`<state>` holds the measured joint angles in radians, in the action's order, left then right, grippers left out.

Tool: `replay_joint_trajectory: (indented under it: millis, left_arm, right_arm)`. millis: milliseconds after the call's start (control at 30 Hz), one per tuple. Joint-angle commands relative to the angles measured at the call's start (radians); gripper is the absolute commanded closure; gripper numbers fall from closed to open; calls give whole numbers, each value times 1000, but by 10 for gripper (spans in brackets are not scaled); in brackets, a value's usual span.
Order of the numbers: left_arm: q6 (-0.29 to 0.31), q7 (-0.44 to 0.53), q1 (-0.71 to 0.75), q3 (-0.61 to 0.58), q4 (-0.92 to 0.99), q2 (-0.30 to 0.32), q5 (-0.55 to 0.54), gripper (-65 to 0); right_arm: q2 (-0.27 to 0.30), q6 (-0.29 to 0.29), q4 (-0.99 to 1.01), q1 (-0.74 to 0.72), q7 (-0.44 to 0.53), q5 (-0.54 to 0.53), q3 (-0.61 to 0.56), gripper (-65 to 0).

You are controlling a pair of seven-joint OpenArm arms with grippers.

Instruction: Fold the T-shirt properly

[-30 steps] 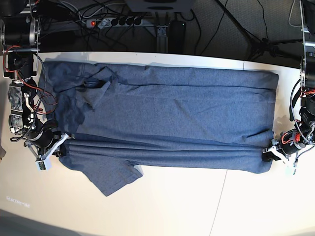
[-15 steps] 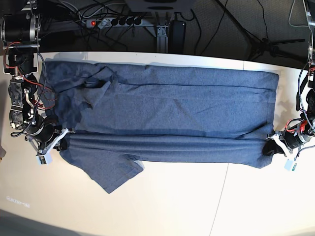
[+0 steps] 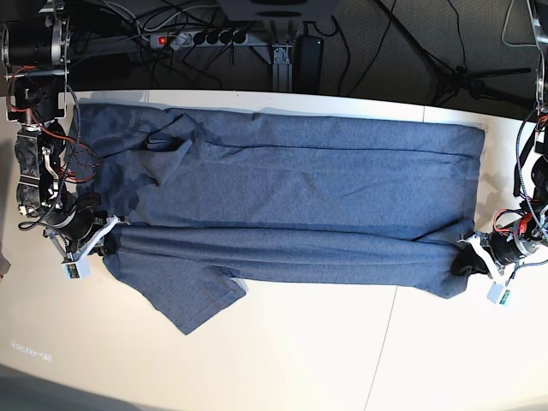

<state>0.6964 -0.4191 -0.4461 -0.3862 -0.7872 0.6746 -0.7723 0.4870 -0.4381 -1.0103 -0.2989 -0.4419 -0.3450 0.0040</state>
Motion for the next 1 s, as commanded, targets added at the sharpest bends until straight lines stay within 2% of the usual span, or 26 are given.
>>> replay_joint_trajectory:
  millis: [0, 67, 100, 133, 167, 333, 600, 700, 967]
  left_arm:
    - [2, 19, -24, 7, -14, 24, -12, 0]
    - [2, 20, -24, 7, -14, 24, -11, 0]
    - [2, 26, -24, 7, -14, 24, -11, 0]
    - [2, 31, -24, 7, -14, 24, -11, 0]
    - [2, 31, -24, 7, -14, 24, -11, 0]
    - [2, 30, -24, 7, -14, 24, 3, 0]
    - [2, 34, -24, 7, -26, 23, 30, 0]
    - [2, 33, -24, 7, -48, 24, 31, 0]
    - [2, 24, -24, 7, -72, 24, 37, 0]
  right_arm:
    - [21, -63, -15, -20, -2, 4, 9, -30]
    - [18, -62, -15, -19, -2, 3, 9, -237]
    - [16, -62, -15, -20, -1, 3, 9, -319]
    - [15, -62, -15, -22, 3, -2, 9, -372]
    - [15, -62, -15, -25, 7, -10, 9, -392]
    - [12, -59, -16, -57, 35, -23, 24, -390]
    - [-3, -60, -12, -196, 17, -15, 29, -390]
    - [-32, -58, 32, -249, 4, -3, 28, -390]
    - [-131, -56, 332, -428, 19, 43, 28, -388]
